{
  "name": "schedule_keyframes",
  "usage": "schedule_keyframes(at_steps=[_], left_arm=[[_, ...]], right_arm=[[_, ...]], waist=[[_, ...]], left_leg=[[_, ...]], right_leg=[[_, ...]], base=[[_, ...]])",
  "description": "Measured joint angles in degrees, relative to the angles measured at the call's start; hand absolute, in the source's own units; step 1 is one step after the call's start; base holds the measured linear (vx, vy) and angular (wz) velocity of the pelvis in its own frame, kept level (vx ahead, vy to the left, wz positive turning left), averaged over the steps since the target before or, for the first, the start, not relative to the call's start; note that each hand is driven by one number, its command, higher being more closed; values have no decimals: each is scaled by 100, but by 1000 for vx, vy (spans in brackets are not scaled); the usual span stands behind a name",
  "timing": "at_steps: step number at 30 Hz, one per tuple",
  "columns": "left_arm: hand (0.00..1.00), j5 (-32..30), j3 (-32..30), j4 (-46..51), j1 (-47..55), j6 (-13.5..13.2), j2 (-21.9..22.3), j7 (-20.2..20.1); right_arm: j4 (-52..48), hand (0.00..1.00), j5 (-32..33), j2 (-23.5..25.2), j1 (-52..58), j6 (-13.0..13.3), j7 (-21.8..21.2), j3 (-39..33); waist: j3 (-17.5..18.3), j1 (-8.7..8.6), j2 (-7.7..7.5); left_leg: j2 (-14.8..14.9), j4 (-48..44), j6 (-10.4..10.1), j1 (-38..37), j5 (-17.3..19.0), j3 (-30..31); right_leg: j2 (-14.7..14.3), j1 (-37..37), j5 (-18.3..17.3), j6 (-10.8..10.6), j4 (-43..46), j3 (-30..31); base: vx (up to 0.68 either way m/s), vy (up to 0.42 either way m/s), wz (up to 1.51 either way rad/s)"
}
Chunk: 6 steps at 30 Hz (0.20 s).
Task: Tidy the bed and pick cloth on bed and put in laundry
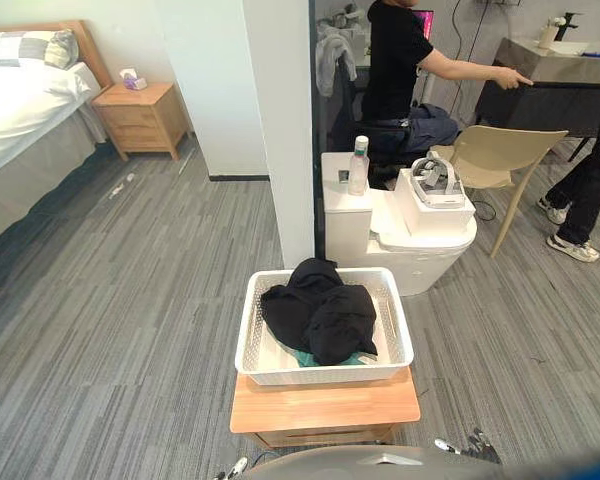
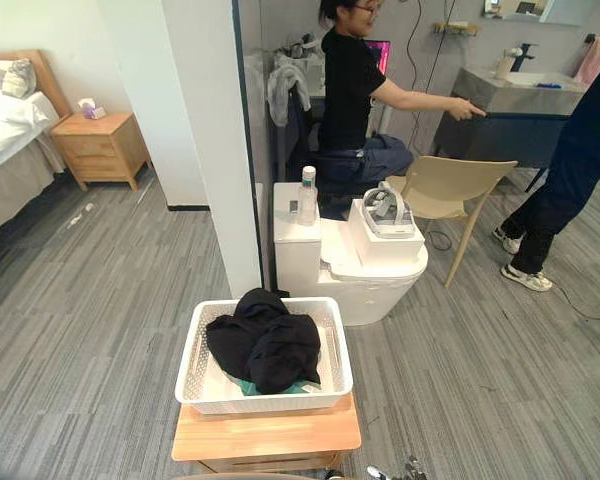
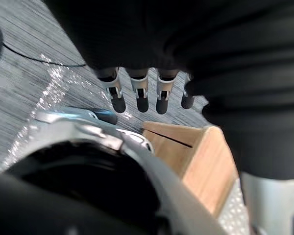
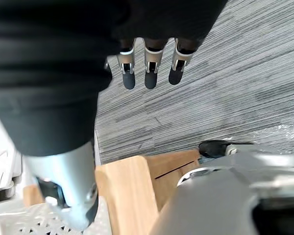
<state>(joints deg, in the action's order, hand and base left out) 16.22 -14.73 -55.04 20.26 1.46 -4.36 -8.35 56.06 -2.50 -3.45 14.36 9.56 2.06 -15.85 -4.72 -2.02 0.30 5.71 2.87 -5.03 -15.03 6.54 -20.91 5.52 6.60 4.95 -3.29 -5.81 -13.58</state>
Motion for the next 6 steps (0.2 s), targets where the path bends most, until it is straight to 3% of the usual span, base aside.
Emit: schedule_keyframes(at_steps=[6], left_arm=[[0,-296,-277,-85,-201,277,96,254]], right_arm=[[184,0,123,-32,-104,-25,-553,8]], waist=[[31,-6,69]], left_leg=[[24,1,32,-29,-24,2]], right_leg=[[-40,-1,2,4,2,-5]], base=[[17,0,-2]])
